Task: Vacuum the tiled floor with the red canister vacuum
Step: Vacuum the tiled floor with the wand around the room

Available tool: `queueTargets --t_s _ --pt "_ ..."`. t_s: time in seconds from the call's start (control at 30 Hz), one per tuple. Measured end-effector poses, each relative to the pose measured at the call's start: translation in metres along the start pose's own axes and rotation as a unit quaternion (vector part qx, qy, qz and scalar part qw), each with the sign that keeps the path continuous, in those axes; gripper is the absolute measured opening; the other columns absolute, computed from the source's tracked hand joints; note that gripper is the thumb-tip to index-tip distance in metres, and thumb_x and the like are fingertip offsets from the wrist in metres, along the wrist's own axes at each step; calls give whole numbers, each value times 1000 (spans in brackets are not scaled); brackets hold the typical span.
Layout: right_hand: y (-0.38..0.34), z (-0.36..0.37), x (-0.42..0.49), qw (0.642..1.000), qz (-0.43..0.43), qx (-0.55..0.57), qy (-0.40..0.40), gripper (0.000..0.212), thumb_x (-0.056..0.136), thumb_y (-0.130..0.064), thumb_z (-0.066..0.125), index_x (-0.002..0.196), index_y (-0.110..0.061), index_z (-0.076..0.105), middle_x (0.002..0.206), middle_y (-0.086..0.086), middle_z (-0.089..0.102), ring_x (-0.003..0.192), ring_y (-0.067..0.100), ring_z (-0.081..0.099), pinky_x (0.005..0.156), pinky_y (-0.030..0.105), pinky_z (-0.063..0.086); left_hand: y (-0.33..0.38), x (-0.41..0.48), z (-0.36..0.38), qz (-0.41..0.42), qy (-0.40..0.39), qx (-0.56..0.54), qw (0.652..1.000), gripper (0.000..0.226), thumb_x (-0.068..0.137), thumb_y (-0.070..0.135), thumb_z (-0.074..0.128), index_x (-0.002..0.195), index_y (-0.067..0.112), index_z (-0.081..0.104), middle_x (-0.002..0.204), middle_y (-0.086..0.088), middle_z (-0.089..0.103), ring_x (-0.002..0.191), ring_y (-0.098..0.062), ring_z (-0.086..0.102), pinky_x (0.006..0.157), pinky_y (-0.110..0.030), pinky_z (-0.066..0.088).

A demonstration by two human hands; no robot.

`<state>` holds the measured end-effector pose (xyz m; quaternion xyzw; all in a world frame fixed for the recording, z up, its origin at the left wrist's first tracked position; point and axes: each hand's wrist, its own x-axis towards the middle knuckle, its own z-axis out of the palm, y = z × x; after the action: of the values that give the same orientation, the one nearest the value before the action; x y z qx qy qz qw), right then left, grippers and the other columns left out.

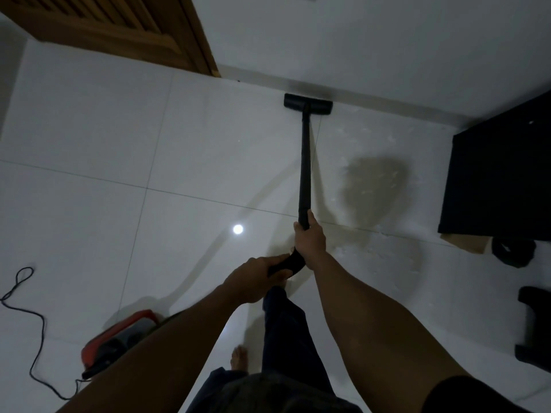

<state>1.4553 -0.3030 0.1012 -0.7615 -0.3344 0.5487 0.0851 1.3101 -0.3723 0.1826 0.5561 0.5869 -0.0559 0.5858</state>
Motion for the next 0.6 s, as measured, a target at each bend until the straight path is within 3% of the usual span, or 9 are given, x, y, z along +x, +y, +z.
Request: queueTargets --t_s 0.17,0.3,0.4,0.47,0.53,0.6 --pt "34 4 -40 1000 -7 -4 6 61 103 -33 51 159 -33 27 132 10 61 99 23 63 90 40 56 -12 -36 31 18 -16 14 1000 52 105 46 45 154 31 37 98 1 67 72 -4 54 68 -18 39" --pt "65 9 -89 999 -24 -6 21 60 102 -34 51 158 -31 30 132 8 62 103 24 63 94 43 55 -24 -83 67 47 13 1 999 47 104 45 49 149 33 44 72 19 54 59 4 49 60 -12 35" --pt "94 13 -131 999 -38 0 37 60 101 -33 53 158 -29 31 133 8 62 108 27 64 95 44 55 -40 -116 97 68 9 9 998 47 103 46 49 148 33 46 81 11 64 65 -1 55 66 -17 43" --pt "120 19 -167 998 -45 14 47 61 102 -32 53 158 -29 30 136 9 61 109 27 64 96 42 54 -58 -144 124 73 -1 10 997 49 101 54 48 145 32 50 98 -2 73 76 -12 65 78 -33 55" --pt "148 25 -206 997 -44 35 53 61 102 -32 53 158 -30 30 136 9 61 108 25 64 97 41 54 -78 -175 154 85 -2 27 996 55 97 61 46 142 31 53 103 -5 74 83 -17 69 85 -43 56" --pt "177 31 -243 997 -36 53 50 61 102 -31 52 158 -31 28 129 7 64 92 19 64 81 37 57 -92 -205 183 96 -3 39 995 52 99 59 46 145 35 50 103 -1 74 78 -10 65 81 -34 54"
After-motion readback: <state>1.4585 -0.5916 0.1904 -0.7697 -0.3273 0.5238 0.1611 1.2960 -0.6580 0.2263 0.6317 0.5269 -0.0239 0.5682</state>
